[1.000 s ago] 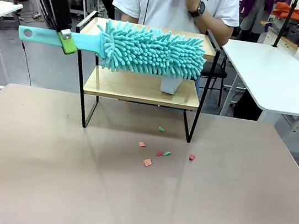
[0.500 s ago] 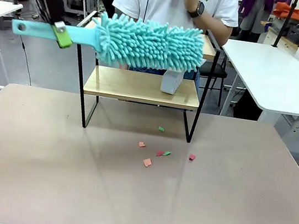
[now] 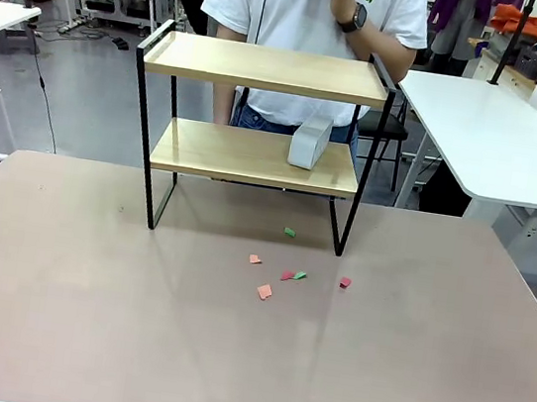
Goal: Clean the shelf.
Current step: Clean the remaining tier of the Shelf with the Duster once objects are removed.
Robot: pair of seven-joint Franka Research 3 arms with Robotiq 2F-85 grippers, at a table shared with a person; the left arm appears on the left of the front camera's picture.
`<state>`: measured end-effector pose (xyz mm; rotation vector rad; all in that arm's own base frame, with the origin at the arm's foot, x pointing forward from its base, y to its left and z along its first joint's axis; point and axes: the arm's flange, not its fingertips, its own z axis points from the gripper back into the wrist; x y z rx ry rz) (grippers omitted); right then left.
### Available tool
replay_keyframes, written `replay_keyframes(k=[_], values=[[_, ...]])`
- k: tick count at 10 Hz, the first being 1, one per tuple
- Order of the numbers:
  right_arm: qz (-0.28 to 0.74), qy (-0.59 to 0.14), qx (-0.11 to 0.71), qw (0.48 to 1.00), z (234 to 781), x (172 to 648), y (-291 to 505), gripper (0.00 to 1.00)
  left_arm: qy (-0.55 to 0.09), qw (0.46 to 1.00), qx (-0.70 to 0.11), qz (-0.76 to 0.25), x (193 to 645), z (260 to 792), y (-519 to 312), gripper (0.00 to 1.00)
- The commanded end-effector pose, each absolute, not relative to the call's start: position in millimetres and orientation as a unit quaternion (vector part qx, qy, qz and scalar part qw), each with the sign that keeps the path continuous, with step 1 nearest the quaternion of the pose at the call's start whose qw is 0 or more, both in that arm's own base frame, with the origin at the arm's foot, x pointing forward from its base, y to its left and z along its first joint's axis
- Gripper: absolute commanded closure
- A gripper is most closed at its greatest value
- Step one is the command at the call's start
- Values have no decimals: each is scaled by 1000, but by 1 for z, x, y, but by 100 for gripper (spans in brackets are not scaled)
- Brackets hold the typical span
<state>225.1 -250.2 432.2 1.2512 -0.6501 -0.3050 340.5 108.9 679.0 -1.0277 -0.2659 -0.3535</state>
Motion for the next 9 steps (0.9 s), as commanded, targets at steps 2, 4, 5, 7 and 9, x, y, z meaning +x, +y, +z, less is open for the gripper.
replay_keyframes(k=[2, 4, 5, 7, 9], values=[[-130, -314, 576, 744, 434, 227, -250, 0, -180, 801, -571, 17, 342, 621, 138, 88], [-130, -314, 576, 744, 434, 227, -250, 0, -138, 802, -566, 129, 357, 577, 151, 88], [-130, -314, 576, 744, 434, 227, -250, 0, -119, 807, -555, 164, 367, 560, 149, 88], [-130, -314, 576, 744, 434, 227, -250, 0, -72, 815, -555, 149, 397, 525, 143, 88], [-130, -314, 576, 744, 434, 227, -250, 0, -21, 841, -534, 87, 422, 503, 131, 88]])
